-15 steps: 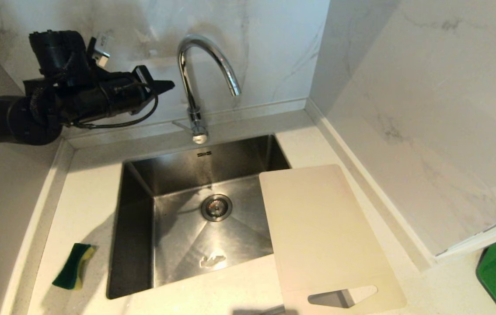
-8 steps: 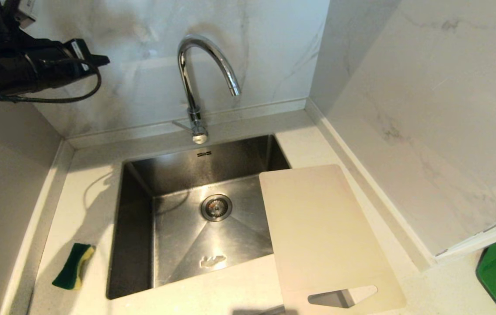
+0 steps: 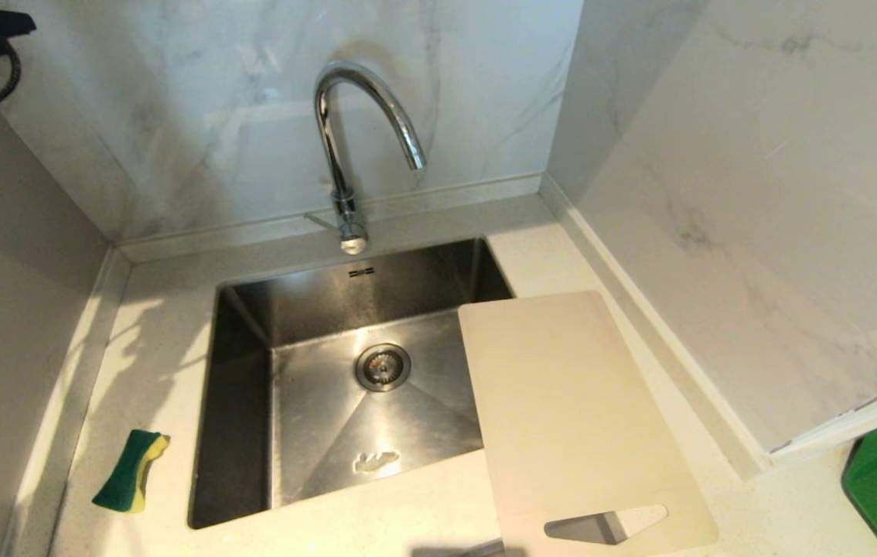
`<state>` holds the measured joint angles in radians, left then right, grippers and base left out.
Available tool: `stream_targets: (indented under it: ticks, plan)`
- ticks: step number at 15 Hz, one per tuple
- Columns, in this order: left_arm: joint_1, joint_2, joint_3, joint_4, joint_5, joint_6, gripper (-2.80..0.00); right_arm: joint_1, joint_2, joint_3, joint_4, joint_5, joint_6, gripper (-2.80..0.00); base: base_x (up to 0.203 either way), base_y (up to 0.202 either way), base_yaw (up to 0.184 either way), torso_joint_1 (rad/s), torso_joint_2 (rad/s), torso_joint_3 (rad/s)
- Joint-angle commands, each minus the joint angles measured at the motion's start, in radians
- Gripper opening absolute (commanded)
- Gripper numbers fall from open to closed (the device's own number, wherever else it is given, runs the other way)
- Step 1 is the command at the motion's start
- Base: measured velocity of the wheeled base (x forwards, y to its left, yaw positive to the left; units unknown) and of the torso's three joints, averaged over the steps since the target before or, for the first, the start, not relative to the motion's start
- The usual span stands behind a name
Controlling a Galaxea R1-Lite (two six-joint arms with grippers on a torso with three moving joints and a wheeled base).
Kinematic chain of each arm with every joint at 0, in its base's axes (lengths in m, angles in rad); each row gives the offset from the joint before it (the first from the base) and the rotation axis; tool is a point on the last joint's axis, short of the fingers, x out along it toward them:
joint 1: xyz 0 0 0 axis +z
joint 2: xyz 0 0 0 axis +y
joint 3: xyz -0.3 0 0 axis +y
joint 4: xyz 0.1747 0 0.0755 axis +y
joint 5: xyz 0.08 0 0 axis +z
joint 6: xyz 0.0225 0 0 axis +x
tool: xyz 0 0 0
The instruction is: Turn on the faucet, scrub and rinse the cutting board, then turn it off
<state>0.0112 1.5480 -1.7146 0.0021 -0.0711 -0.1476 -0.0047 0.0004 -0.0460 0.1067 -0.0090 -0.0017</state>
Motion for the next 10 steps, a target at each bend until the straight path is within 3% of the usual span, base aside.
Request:
stream_targets:
  ticks: [1, 5, 10]
  plan:
    - [0.015, -0.124, 0.0, 0.068, -0.002, 0.001, -2.8, 0.0, 0.0, 0.0, 0.001, 0.0, 0.0, -2.8, 0.0, 0.0, 0.0, 0.0, 0.0, 0.0]
    - [0.035, -0.254, 0.034, 0.155, 0.001, -0.002, -2.8, 0.0, 0.0, 0.0, 0.001, 0.0, 0.0, -2.8, 0.0, 0.0, 0.0, 0.0, 0.0, 0.0]
    - [0.042, -0.453, 0.309, 0.167, -0.005, -0.01, -2.8, 0.0, 0.0, 0.0, 0.001, 0.0, 0.0, -2.8, 0.0, 0.0, 0.0, 0.0, 0.0, 0.0]
